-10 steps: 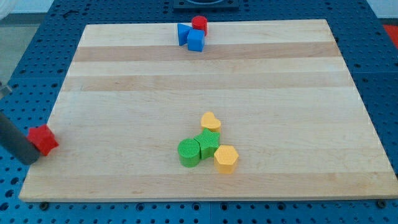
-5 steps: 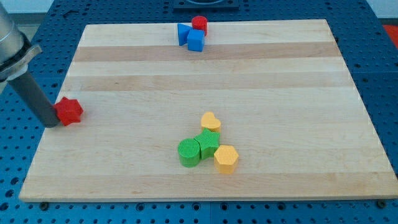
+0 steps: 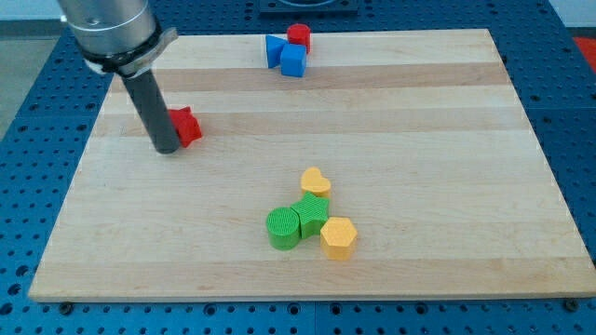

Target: Slide the red star closer to blue triangle

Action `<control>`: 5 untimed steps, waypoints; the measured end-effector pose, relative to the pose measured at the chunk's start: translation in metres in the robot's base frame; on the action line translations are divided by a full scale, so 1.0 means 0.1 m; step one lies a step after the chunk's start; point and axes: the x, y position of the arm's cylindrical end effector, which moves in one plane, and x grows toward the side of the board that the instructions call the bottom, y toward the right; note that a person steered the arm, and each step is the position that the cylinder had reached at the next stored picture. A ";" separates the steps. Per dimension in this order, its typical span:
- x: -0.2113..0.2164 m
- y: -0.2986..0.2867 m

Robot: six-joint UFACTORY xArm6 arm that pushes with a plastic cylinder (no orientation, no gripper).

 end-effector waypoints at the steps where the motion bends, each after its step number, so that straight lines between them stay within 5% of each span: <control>1: -0.25 0.16; 5: -1.31 0.87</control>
